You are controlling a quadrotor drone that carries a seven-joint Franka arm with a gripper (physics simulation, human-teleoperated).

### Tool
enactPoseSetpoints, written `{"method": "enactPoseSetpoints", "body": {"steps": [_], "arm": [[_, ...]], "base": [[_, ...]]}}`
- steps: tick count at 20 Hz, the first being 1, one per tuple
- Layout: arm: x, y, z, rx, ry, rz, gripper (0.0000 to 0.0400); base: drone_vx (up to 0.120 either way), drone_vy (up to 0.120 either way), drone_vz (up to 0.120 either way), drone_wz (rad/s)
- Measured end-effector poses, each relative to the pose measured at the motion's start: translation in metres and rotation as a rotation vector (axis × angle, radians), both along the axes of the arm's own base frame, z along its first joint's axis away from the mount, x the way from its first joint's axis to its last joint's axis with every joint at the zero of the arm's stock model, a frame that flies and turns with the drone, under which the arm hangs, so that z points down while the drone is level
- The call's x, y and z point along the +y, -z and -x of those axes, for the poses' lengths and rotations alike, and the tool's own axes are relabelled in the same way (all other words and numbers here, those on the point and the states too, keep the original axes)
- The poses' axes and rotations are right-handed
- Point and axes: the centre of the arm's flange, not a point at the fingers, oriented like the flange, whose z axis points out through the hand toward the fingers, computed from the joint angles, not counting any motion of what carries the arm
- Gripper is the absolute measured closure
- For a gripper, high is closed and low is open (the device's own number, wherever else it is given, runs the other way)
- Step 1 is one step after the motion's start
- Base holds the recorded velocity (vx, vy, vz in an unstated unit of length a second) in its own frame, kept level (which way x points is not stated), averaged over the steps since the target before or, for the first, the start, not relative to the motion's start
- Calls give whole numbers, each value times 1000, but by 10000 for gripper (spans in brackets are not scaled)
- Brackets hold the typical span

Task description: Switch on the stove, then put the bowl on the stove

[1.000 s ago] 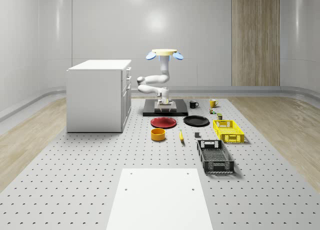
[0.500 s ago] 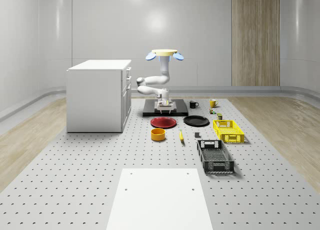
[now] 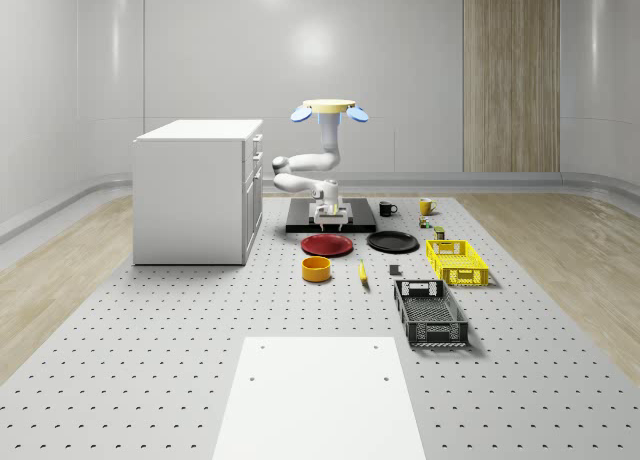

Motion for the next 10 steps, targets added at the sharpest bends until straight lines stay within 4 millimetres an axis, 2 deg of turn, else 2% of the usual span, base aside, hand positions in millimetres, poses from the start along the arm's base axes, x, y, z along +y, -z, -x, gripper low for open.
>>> {"method": "enactPoseSetpoints", "body": {"steps": [10], "arm": [[0,0,0,0,0,0,0]], "base": [[120,0,0,0]]}}
